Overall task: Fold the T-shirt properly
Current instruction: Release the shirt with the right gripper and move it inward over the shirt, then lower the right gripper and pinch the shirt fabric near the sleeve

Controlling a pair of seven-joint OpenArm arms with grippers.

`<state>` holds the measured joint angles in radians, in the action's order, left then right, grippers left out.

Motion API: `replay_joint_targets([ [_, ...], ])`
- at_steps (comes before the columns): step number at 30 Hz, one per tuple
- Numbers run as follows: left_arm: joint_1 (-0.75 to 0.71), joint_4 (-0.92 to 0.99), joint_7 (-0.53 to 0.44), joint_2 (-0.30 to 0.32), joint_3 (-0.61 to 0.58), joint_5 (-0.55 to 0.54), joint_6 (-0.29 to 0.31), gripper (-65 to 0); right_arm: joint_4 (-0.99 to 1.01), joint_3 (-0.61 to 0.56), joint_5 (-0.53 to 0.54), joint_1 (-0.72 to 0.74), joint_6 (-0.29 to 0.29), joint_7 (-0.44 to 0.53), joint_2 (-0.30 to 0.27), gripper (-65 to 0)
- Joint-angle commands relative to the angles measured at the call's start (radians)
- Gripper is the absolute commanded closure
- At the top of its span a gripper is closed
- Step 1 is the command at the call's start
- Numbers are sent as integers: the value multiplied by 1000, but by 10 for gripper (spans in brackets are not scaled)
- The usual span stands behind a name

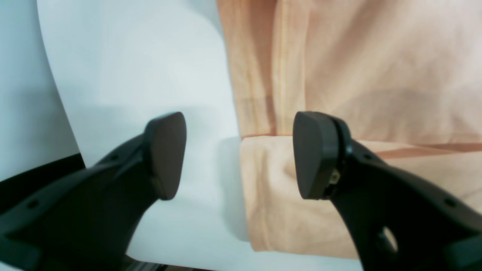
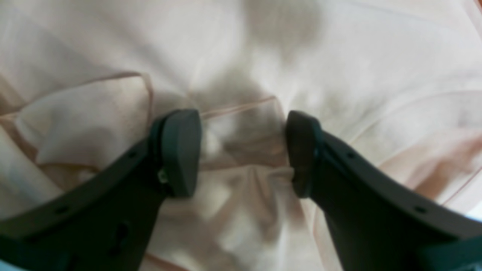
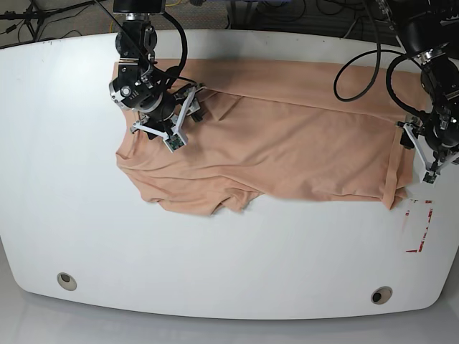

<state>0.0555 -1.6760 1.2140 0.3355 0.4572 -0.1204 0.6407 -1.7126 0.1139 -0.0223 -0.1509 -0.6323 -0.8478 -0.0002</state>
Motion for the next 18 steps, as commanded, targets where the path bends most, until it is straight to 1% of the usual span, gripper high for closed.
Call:
replay_joint_targets([
  [1,16,-16,-9,17,4,0,-2,-414,-14,0,0,7,-7,5,-5,-335],
  [4,17,-16,-9,17,2,0,-2,-414,-20,0,0,6,-7,5,-5,-333],
  [6,17,-16,-9,17,2,0,-2,-414,-22,0,0,6,-7,5,-5,-309],
  [10,17,-16,-9,17,2,0,-2,-414,-48,0,0,6,-7,5,-5,-216],
  [12,19,-16,-9,17,2,0,-2,-414,-63,0,0,6,-7,3,-5,-184],
  [18,19,-14,-9,17,1,0,-2,-414,-80,0,0,6,-5,0,-5,-154],
])
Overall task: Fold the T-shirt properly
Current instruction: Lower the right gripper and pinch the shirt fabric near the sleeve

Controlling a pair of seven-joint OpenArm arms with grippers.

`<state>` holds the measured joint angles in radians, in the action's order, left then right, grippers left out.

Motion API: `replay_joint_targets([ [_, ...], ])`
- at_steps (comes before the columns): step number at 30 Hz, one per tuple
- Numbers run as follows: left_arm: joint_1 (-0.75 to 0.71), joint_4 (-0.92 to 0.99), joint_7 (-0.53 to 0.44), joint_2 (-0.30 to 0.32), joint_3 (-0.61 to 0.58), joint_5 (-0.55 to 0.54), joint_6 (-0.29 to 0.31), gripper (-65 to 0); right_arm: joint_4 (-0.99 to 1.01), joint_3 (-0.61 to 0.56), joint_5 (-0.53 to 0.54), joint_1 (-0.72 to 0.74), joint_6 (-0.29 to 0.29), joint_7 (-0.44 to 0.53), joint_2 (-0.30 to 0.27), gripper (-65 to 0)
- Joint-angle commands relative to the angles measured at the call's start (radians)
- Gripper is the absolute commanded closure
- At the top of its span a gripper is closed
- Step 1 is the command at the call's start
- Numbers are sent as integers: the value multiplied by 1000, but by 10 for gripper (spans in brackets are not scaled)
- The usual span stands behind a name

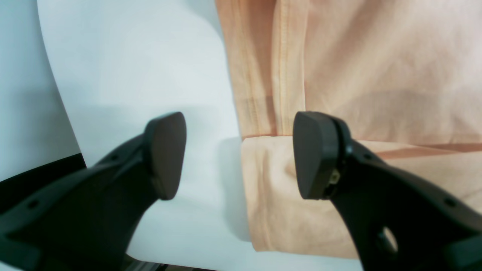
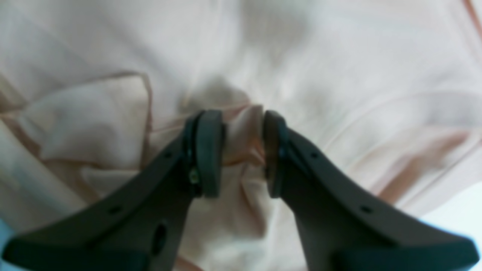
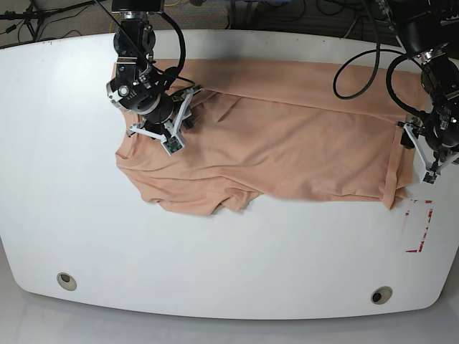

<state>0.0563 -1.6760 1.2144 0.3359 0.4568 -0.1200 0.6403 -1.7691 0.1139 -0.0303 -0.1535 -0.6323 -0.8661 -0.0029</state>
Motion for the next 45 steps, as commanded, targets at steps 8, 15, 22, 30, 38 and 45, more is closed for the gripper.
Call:
replay_joint_targets([
  [8,18,-14,-9,16,1,0,-1,-414,-21,0,8,10,-4,18,-3,-6],
  [15,18,-14,-9,16,1,0,-1,-414,-19,0,8,12,-1,21,-3,-87],
  [22,18,-14,-9,16,1,0,-1,-414,-19,0,8,10,1,21,-1,-235],
  [30,18,-14,-9,16,1,0,-1,-414,10,0,8,13,1,21,-1,-254],
  [38,20,-14,-11,16,1,0,-1,-414,42,0,8,15,-1,25,-1,-181],
  [45,20,-14,-11,16,1,0,-1,-414,7,0,8,12,-2,25,-1,-10],
])
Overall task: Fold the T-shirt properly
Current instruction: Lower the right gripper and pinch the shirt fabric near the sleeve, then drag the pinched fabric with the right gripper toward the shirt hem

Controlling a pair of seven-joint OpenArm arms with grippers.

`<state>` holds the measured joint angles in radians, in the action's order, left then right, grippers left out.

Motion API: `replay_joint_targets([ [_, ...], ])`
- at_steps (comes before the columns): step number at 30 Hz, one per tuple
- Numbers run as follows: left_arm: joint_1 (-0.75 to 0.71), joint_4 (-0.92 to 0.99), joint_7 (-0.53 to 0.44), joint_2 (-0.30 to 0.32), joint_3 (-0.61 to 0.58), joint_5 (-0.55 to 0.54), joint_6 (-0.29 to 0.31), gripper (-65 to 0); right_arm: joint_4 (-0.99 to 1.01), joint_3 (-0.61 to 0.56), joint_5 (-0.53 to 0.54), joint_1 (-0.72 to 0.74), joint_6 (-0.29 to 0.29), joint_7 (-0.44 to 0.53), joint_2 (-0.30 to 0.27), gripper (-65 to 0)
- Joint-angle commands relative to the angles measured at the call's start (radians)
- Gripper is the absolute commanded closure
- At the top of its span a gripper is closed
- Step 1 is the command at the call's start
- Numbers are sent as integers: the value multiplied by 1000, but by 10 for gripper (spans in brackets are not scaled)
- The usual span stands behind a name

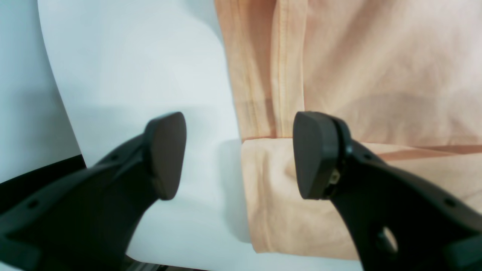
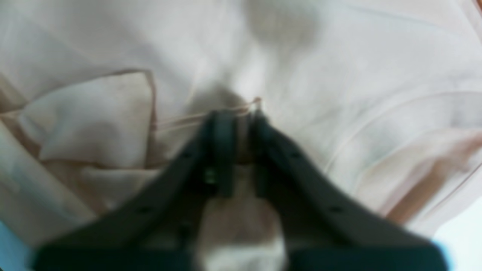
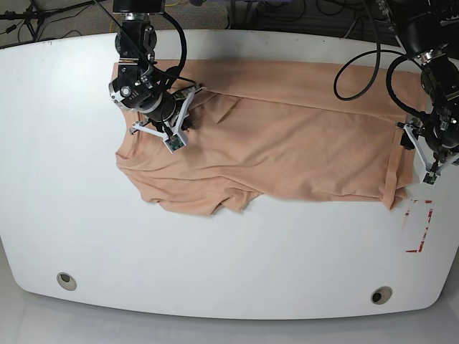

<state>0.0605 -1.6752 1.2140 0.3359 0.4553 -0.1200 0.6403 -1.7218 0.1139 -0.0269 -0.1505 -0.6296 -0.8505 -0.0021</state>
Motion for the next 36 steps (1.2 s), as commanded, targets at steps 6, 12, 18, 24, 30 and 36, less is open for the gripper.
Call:
replay_joint_targets([
  [6,15,-15,-10,16,3,0,-1,-414,-74,0,5,5,-6,6,-2,-2],
  [12,15,-15,-10,16,3,0,-1,-414,-100,0,5,1,-8,6,-2,0],
  [18,15,-15,-10,16,3,0,-1,-414,-149,0,5,-11,-8,6,-2,0],
  [24,15,-15,-10,16,3,0,-1,-414,-171,0,5,-5,-6,6,0,0],
  [30,14,-15,-10,16,3,0,-1,-414,-168,0,8,32,-8,6,0,-2],
  [36,14,-15,-10,16,3,0,-1,-414,-166,0,9,75,-8,7,0,-3],
])
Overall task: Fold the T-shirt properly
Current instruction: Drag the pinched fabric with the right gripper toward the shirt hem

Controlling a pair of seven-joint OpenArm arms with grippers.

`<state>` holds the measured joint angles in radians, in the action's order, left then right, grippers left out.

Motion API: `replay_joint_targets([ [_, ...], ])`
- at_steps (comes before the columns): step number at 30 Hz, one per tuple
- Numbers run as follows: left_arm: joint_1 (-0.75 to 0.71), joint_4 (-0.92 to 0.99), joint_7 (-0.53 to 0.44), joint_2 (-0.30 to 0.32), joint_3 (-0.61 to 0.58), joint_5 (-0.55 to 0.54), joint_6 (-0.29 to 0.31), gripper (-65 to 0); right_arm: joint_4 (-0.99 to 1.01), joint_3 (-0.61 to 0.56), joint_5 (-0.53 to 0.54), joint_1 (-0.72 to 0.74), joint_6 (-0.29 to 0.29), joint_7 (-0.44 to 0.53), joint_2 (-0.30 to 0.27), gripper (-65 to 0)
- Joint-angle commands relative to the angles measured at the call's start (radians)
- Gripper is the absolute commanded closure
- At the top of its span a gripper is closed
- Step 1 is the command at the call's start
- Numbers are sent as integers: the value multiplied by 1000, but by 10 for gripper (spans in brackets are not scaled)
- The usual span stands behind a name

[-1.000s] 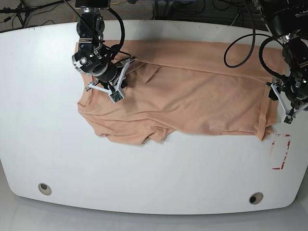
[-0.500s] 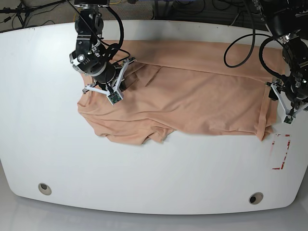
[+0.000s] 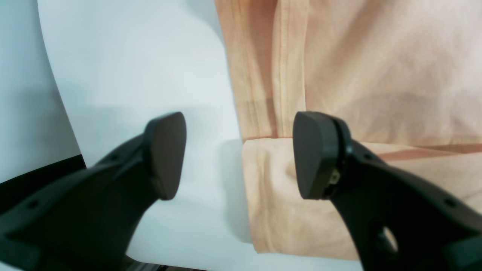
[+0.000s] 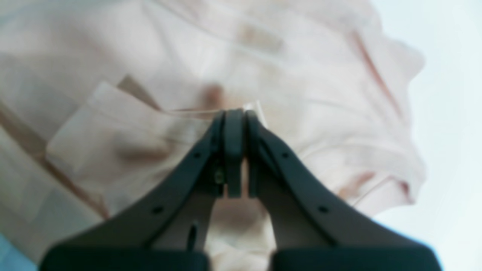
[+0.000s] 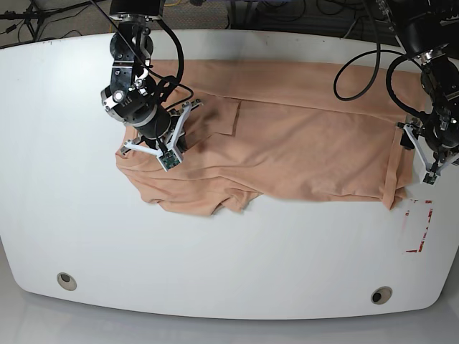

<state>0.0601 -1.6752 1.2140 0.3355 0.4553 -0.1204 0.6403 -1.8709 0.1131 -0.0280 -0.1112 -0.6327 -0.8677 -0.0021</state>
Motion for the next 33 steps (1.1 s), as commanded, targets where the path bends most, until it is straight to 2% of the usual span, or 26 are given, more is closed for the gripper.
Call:
replay_joint_targets([
  [1,14,-15,-10,17,3,0,-1,-414,-17,1,10,35,-5,25,0,-5],
  [7,13,-15,-10,17,3,0,-1,-414,1,0,12,61,-6,25,3,-6],
  [15,13,-15,-10,17,3,0,-1,-414,55,-69,7,90,-3,25,1,-6],
  [23,14,-15,-10,18,3,0,-1,-414,69,-68,4,121,3,23,1,-19],
  [26,16,-15,-10,20,3,0,-1,-414,67,-63,1,124,4,23,-3,-92],
  [28,17,-15,-10,21,3,0,-1,-414,67,-26,-5,137,4,21,-11,-195],
  [29,19,-15,-10,21,3,0,-1,-414,67,-17,-10,138,4,21,-12,-216],
  [30,20,-15,-10,21,3,0,-1,-415,67,3,-20,138,4,21,-12,-277],
  [32,33,-15,-10,21,3,0,-1,-415,64,23,-29,138,4,21,-12,-341],
  [33,56,-15,-10,23,3,1,-1,-417,52,46,-31,138,3,23,-25,-430],
])
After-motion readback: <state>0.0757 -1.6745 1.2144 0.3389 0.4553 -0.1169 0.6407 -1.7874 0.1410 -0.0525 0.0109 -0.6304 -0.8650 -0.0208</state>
